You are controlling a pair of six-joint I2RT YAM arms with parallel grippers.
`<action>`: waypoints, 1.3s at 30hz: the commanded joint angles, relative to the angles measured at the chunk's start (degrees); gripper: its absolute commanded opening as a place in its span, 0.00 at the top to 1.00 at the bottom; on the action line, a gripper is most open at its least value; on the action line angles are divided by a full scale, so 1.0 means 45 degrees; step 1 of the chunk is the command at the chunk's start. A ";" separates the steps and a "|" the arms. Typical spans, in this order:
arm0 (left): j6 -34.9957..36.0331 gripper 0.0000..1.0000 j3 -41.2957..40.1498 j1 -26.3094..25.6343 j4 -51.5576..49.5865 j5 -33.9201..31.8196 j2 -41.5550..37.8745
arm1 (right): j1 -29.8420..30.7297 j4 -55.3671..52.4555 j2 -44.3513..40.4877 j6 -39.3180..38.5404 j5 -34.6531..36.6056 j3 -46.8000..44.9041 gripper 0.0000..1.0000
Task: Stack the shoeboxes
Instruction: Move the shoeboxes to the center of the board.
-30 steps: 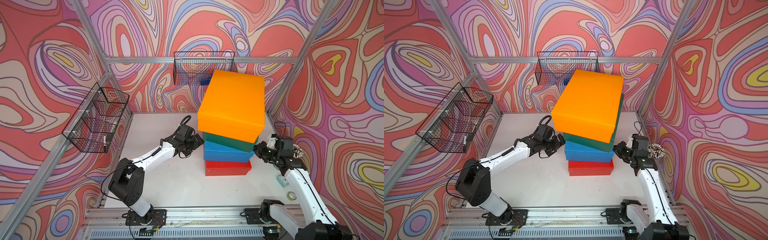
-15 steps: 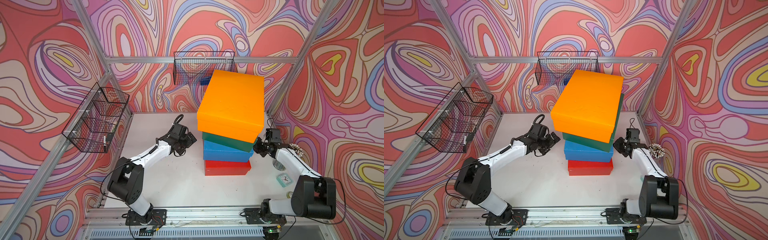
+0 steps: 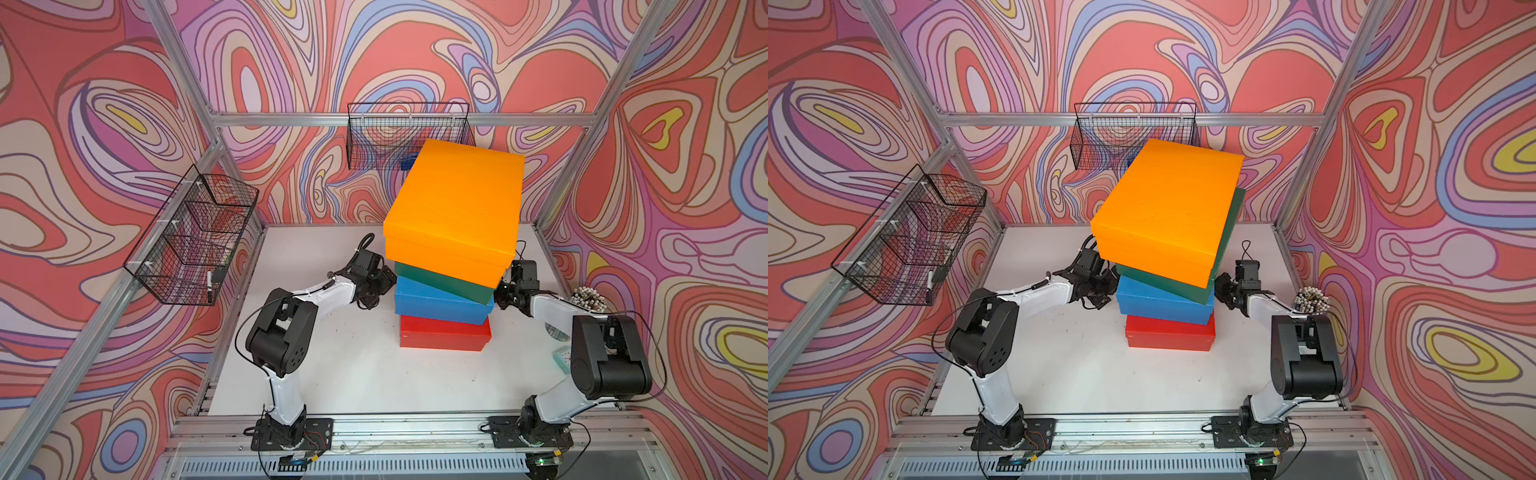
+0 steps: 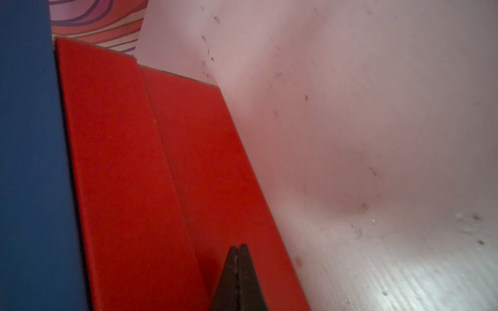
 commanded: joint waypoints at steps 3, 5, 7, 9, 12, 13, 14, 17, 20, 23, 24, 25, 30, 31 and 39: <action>-0.0088 0.04 -0.1259 -0.0273 0.0463 -0.0032 -0.1304 | 0.1261 0.1132 0.0538 0.0638 -0.0328 -0.0124 1.00; -0.0088 0.04 -0.1858 -0.0281 0.0488 -0.0178 -0.1841 | 0.1516 0.1186 0.0596 0.0736 -0.0208 -0.0148 1.00; -0.0064 0.04 -0.2432 -0.0255 0.0438 -0.0257 -0.2303 | 0.1767 0.1271 0.0597 0.0832 -0.0107 -0.0195 1.00; 0.0010 0.04 -0.3046 -0.0150 0.0379 -0.0313 -0.2739 | 0.2073 0.1271 0.0571 0.0953 0.0032 -0.0239 1.00; 0.0017 0.04 -0.4092 0.0200 0.0477 -0.0376 -0.3409 | 0.2671 0.1132 0.0446 0.1158 0.0335 -0.0332 1.00; -0.0006 0.04 -0.4462 0.0339 0.0555 -0.0366 -0.3633 | 0.2897 0.1084 0.0387 0.1251 0.0443 -0.0384 1.00; -0.0020 0.04 -0.4784 0.0436 0.0568 -0.0373 -0.3804 | 0.3076 0.1085 0.0340 0.1338 0.0522 -0.0444 1.00; -0.0031 0.04 -0.5641 0.0711 0.0614 -0.0451 -0.4503 | 0.3570 0.1046 0.0220 0.1605 0.0728 -0.0587 1.00; 0.0069 0.04 -0.6106 0.0959 0.0355 -0.0632 -0.5164 | 0.3786 0.0881 0.0131 0.1713 0.0926 -0.0664 1.00; 0.0252 0.03 -0.6264 0.1312 -0.0116 -0.0579 -0.5840 | 0.3786 0.0195 -0.0169 0.1563 0.1251 -0.0605 1.00; 0.0348 0.03 -0.6248 0.1439 -0.0412 -0.0596 -0.6178 | 0.3784 -0.0287 -0.0397 0.1407 0.1442 -0.0524 1.00; 0.0493 0.04 -0.6247 0.1595 -0.0764 -0.0671 -0.6604 | 0.3774 -0.0809 -0.0710 0.1198 0.1712 -0.0424 1.00; 0.1198 0.03 -0.5973 0.2094 -0.3244 -0.1515 -0.9273 | 0.3711 -0.3474 -0.2659 0.0374 0.3217 0.0049 1.00; 0.1326 0.03 -0.5881 0.2088 -0.3693 -0.1635 -0.9837 | 0.3679 -0.3821 -0.3078 0.0249 0.3361 0.0113 1.00; 0.0826 0.03 -0.6517 0.1799 -0.4685 -0.1043 -1.2271 | 0.3680 -0.3330 -0.4940 0.0245 0.1895 -0.0372 1.00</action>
